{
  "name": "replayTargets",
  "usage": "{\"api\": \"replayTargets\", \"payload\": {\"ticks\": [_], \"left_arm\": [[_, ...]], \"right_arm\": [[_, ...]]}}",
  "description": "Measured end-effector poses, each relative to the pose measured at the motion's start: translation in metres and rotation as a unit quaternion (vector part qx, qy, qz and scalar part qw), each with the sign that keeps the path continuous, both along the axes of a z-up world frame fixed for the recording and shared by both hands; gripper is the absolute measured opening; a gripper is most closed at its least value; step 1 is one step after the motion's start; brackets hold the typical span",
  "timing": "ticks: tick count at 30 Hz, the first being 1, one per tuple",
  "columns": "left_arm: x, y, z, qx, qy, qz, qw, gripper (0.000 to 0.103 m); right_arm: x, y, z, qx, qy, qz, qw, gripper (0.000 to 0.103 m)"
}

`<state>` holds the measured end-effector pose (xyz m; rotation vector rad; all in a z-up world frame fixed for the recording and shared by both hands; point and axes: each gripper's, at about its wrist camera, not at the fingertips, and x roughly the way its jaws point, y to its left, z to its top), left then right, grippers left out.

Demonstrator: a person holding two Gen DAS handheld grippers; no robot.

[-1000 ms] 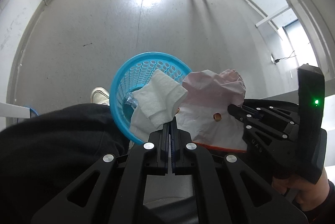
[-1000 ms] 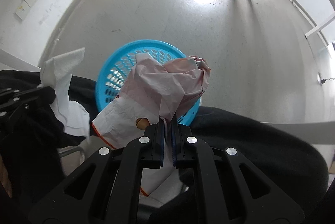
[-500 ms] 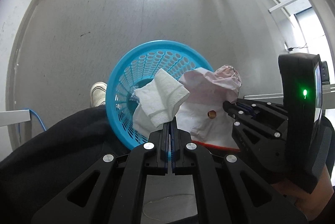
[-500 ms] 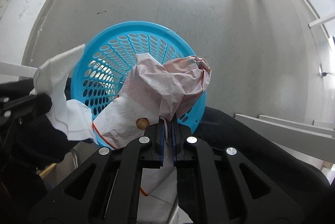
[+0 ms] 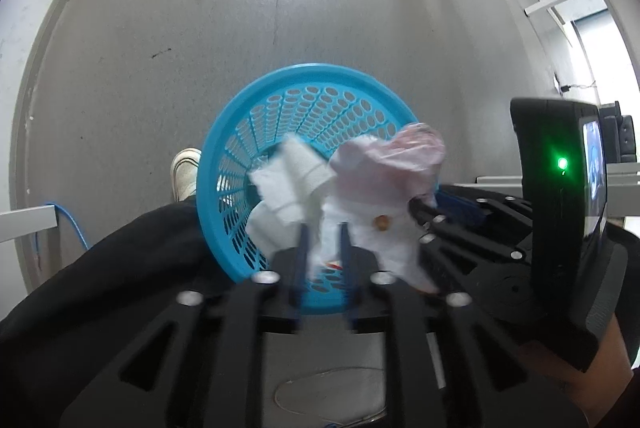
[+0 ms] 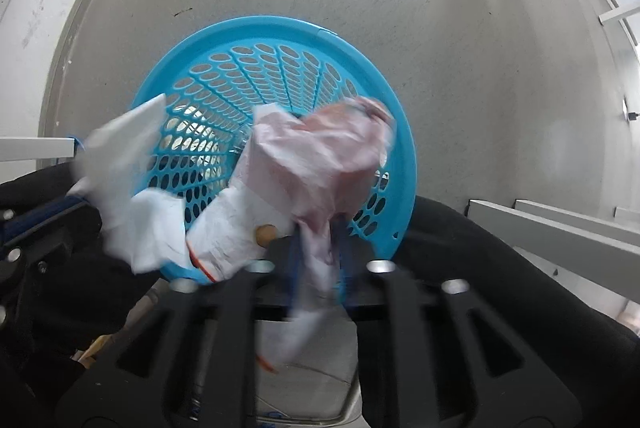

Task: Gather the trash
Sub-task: 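Open the left tool and the right tool to drop tissue and bag into the basket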

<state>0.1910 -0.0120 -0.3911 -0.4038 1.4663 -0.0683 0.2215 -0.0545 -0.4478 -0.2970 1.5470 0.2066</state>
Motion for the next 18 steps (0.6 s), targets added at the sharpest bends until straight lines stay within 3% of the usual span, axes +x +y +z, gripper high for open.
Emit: {"api": "replayTargets", "payload": {"ticks": [3,9,18], "left_arm": [[-0.001,0.008,0.004,0.002,-0.008,0.021,0.9997,0.034],[-0.012,0.018,0.017,0.013,-0.013,0.053,0.9984,0.034],[-0.041,0.026,0.062,0.025,-0.07,0.063,0.9952,0.034]], "right_arm": [[-0.001,0.002,0.003,0.007,-0.001,-0.005,1.0,0.037],[-0.007,0.002,0.021,0.023,-0.009,-0.003,1.0,0.038],[-0.04,0.0,0.078,0.071,-0.046,0.019,0.996,0.042]]}}
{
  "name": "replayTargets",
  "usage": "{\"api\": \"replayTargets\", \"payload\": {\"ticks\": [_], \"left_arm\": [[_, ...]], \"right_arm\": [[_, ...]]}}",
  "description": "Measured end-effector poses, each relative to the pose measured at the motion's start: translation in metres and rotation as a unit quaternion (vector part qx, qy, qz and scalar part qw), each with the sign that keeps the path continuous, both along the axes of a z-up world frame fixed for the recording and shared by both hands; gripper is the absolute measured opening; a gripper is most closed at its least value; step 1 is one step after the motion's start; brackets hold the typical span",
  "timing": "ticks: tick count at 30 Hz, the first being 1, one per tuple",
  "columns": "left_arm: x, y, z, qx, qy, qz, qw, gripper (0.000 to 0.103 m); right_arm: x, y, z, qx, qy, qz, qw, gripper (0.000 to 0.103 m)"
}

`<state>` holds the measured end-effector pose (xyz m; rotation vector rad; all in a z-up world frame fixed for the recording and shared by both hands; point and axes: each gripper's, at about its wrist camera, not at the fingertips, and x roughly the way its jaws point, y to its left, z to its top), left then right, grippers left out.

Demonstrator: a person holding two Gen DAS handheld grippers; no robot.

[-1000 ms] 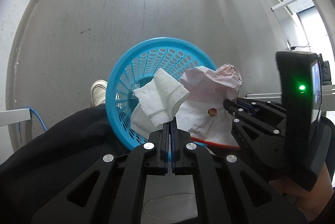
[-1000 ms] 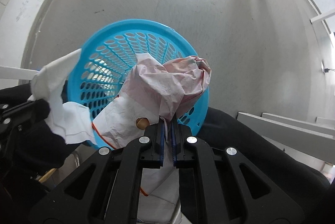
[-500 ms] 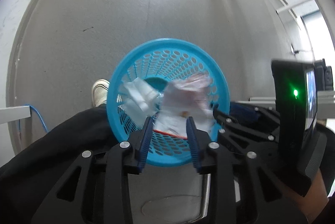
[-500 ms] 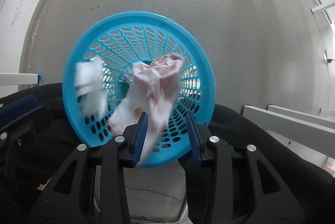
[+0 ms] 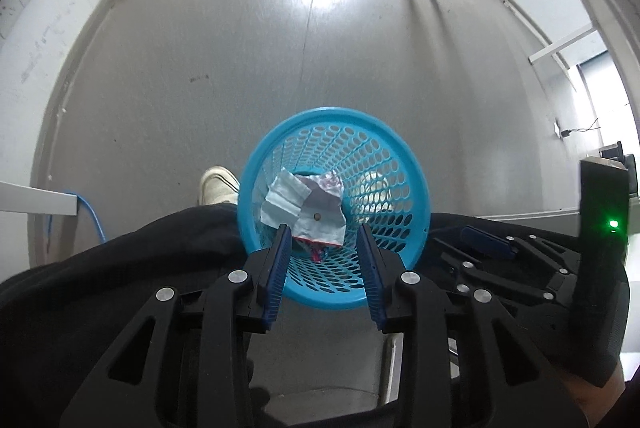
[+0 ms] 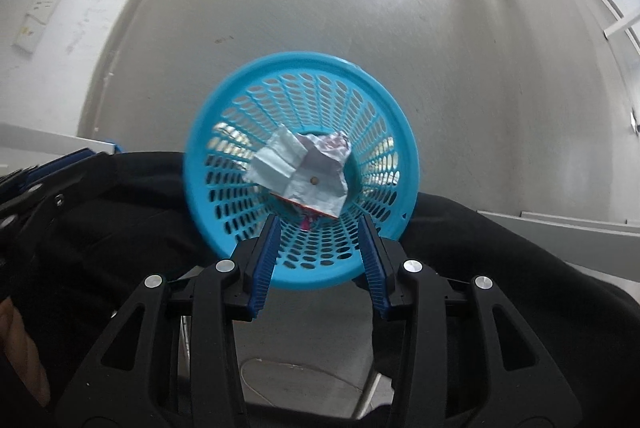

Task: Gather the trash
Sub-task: 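Open the left tool and the right tool to drop tissue and bag into the basket, then raise both tools back up toward the trash on the table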

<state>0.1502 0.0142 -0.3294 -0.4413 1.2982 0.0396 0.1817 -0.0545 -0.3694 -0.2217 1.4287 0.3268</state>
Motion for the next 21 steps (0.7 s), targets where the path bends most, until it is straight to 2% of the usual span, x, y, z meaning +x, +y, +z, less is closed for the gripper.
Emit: {"api": "replayTargets", "payload": {"ticks": [3,5,14,17,21], "left_arm": [[-0.015,0.0,0.015,0.005,-0.017,0.004,0.9998,0.034],[-0.021,-0.004,0.027,0.013,-0.025,-0.012,0.9995,0.036],[-0.067,-0.014,0.079,0.03,-0.068,-0.049,0.9961,0.05],[-0.087,-0.014,0.1,0.032,-0.089,-0.048,0.9944,0.053],[-0.113,-0.012,0.126,0.044,-0.125,-0.041,0.9903,0.061]], "right_arm": [[-0.016,-0.001,0.023,0.016,-0.022,0.008,1.0,0.044],[-0.027,-0.004,0.038,0.025,-0.036,0.014,0.999,0.047],[-0.076,-0.019,0.095,0.053,-0.089,0.053,0.993,0.058],[-0.089,-0.024,0.113,0.061,-0.086,0.07,0.992,0.058],[-0.108,-0.038,0.146,0.082,-0.115,0.076,0.987,0.065]]}}
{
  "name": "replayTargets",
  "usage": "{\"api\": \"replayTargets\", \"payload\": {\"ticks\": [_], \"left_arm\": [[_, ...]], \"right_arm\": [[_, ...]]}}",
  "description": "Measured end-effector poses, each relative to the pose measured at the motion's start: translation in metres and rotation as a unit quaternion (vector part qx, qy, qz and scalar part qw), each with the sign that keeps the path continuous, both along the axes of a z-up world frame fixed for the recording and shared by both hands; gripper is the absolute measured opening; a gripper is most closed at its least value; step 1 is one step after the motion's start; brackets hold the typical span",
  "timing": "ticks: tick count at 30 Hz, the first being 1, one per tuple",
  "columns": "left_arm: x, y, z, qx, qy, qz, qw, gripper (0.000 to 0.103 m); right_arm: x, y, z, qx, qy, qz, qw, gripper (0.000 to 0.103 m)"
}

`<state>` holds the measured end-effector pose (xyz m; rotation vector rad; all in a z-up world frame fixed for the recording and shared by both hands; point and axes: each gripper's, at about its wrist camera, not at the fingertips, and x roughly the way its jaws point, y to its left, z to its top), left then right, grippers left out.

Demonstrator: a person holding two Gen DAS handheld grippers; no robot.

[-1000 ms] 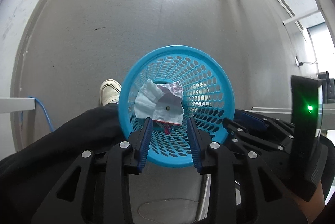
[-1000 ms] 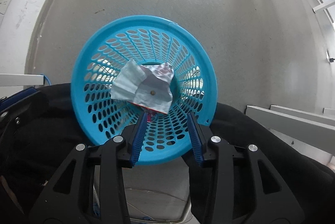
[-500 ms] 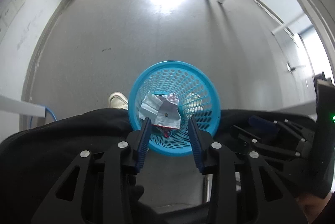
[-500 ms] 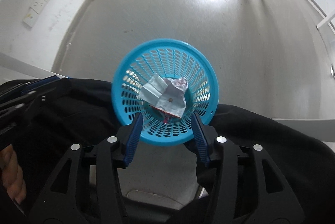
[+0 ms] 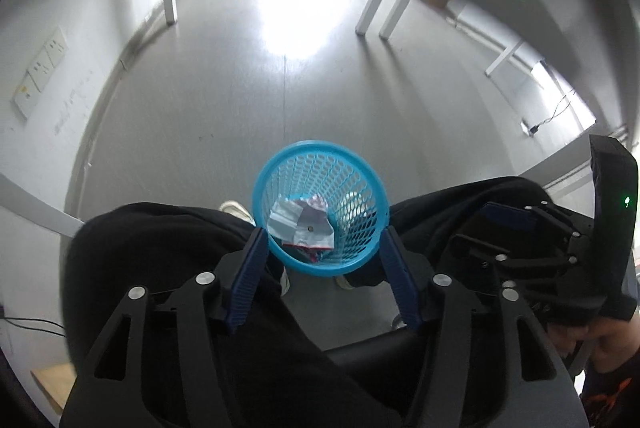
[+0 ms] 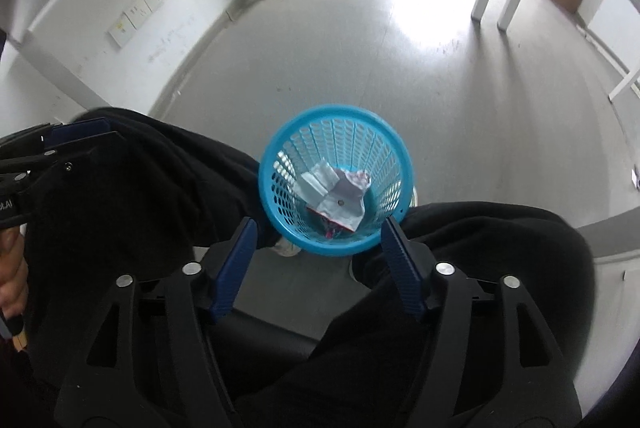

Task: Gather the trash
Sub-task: 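Raise both tools back up toward the trash on the table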

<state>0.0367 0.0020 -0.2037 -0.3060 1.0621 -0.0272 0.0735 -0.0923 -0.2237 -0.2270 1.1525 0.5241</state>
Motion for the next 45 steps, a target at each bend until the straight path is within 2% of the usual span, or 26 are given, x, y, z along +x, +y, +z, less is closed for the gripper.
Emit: {"api": "replayTargets", "payload": {"ticks": [7,11,14,16,22,28,33,37,42,45], "left_arm": [[-0.039,-0.014,0.039,0.023,-0.072,-0.009,0.9971,0.076],[-0.056,-0.021,0.056,0.007,-0.099,-0.026,0.9947,0.078],[-0.07,-0.02,0.074,0.01,-0.125,-0.031,0.9916,0.086],[-0.075,-0.019,0.087,0.011,-0.147,-0.027,0.9887,0.095],[-0.081,-0.013,0.133,0.025,-0.201,-0.007,0.9792,0.097],[-0.069,-0.003,0.176,0.039,-0.25,0.016,0.9674,0.097],[-0.048,0.007,0.197,0.061,-0.261,0.023,0.9633,0.097],[-0.023,0.016,0.205,0.096,-0.243,0.032,0.9647,0.097],[0.012,0.036,0.21,0.087,-0.227,0.042,0.969,0.097],[0.029,0.048,0.211,0.078,-0.229,0.055,0.9687,0.097]], "right_arm": [[-0.044,-0.026,0.051,0.048,-0.057,0.007,0.997,0.076],[-0.062,-0.042,0.079,0.074,-0.087,-0.002,0.993,0.08],[-0.074,-0.055,0.105,0.097,-0.114,-0.011,0.989,0.085],[-0.08,-0.061,0.121,0.108,-0.13,-0.018,0.986,0.087],[-0.082,-0.067,0.175,0.143,-0.189,-0.032,0.971,0.094],[-0.063,-0.058,0.218,0.157,-0.229,-0.045,0.96,0.094],[-0.035,-0.045,0.238,0.157,-0.244,-0.06,0.955,0.094],[-0.01,-0.035,0.249,0.148,-0.257,-0.066,0.953,0.094],[0.019,-0.029,0.257,0.145,-0.268,-0.096,0.948,0.094],[0.042,-0.014,0.255,0.131,-0.26,-0.095,0.952,0.094]]}}
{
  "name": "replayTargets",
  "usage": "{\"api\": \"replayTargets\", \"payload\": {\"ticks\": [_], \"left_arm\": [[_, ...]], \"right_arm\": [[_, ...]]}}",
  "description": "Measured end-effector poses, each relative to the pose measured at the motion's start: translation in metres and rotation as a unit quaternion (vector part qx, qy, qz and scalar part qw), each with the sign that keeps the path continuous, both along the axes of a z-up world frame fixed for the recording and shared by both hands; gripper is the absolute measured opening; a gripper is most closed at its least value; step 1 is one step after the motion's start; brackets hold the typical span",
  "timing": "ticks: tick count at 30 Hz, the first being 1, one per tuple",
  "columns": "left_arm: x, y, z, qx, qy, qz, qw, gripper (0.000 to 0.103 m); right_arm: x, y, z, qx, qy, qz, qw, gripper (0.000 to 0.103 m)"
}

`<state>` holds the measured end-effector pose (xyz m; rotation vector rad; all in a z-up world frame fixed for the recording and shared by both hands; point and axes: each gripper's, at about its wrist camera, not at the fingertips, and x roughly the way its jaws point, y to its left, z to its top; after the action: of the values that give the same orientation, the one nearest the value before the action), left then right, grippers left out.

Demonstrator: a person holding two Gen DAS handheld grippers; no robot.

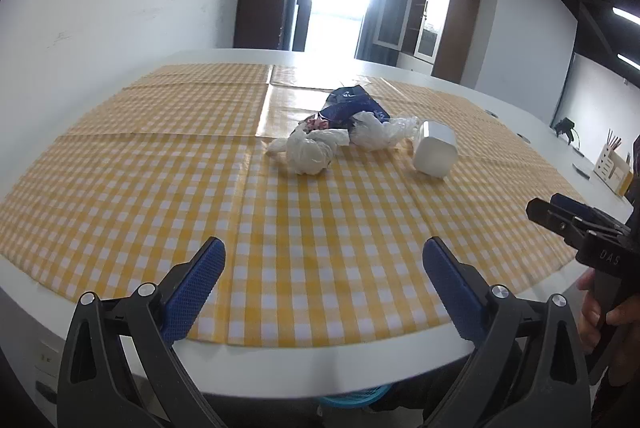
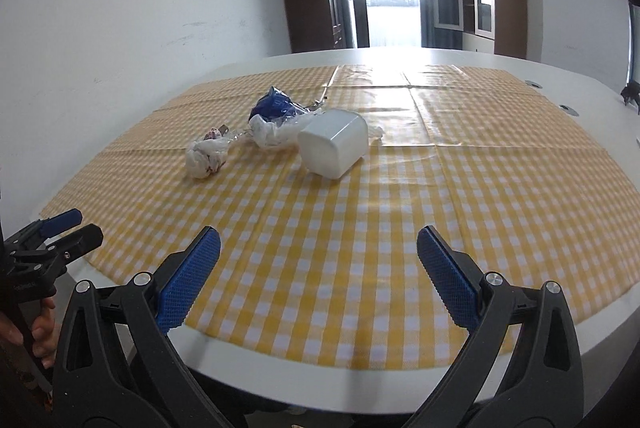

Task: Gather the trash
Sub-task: 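Raise both tools back up toward the trash on the table, then grasp the white plastic bag bundle with the left tool while the right tool grasps the white container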

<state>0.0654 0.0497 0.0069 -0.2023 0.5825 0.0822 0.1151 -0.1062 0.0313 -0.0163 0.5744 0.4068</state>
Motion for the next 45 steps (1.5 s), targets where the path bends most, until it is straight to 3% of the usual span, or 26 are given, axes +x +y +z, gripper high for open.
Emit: {"api": "replayTargets", "payload": {"ticks": [11,21,26,30,32,36,45], "left_arm": [[0.074,0.022,-0.005,0.001,0.037,0.017,0.9992,0.097],[0.143,0.036,-0.008,-0.003,0.095,0.025,0.9952,0.094],[0.166,0.032,-0.013,0.022,0.114,0.021,0.993,0.094],[0.178,0.036,-0.018,0.0,0.126,0.023,0.9918,0.086],[0.184,0.035,-0.02,-0.01,0.128,0.013,0.9916,0.083],[0.187,0.036,-0.026,-0.024,0.13,0.012,0.9911,0.053],[0.152,0.032,-0.009,-0.044,0.087,0.001,0.9952,0.048]], "right_arm": [[0.081,0.036,-0.002,-0.02,0.03,-0.032,0.999,0.094],[0.149,0.055,-0.013,-0.02,0.087,-0.057,0.994,0.086],[0.17,0.066,-0.021,-0.034,0.105,-0.077,0.991,0.084],[0.183,0.068,-0.027,-0.025,0.124,-0.076,0.989,0.071],[0.187,0.068,-0.028,-0.03,0.123,-0.083,0.989,0.07],[0.184,0.063,-0.027,-0.031,0.121,-0.073,0.99,0.065],[0.144,0.029,-0.013,-0.019,0.119,-0.028,0.992,0.063]]}}
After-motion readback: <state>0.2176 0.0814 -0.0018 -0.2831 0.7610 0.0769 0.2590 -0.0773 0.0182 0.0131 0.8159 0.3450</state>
